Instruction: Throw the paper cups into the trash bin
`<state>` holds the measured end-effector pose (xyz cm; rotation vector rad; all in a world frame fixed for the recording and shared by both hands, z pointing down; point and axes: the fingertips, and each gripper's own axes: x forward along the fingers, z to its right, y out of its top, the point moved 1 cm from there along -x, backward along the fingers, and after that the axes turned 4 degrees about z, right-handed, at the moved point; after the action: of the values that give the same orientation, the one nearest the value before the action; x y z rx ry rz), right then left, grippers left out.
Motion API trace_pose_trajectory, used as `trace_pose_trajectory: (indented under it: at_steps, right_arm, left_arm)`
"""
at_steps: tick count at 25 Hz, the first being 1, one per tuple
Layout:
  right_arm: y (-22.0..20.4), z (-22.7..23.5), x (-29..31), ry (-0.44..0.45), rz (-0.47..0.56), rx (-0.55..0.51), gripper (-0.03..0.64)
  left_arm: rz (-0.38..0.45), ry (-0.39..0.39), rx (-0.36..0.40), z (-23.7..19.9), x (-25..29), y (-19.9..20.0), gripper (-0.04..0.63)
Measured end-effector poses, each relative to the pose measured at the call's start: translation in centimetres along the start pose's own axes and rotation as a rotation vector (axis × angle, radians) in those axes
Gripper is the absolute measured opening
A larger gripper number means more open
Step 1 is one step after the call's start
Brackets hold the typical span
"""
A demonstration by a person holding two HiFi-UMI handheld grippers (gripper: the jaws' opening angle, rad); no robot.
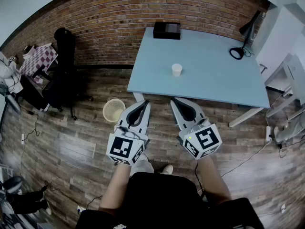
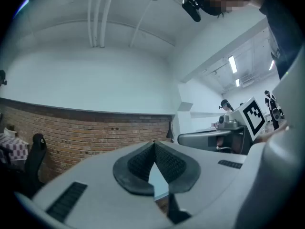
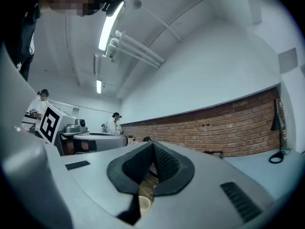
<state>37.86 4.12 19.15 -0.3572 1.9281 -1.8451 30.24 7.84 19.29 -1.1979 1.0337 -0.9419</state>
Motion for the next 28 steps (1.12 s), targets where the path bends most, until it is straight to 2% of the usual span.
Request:
trace_pose_trajectory:
  at_steps: [7, 15, 28]
  right_arm:
    - [-1.0, 0.6, 1.0, -0.005, -0.013, 0.019, 0.006]
    - [-2.5, 2.8, 4.2, -0.045, -0.082, -0.02, 0.006]
    - [-4.4, 8.8, 11.1, -0.157, -0.141, -0.026, 0.006]
  left_arm:
    - [-0.01, -0.008, -0.01, -1.0, 0.8, -0.8, 0.002]
    - [-0.03, -0.027, -0.063, -4.1, 3.6, -3.1, 0.002]
    - [-0.034, -0.131, -0.096, -10.9, 11.0, -4.8, 0.002]
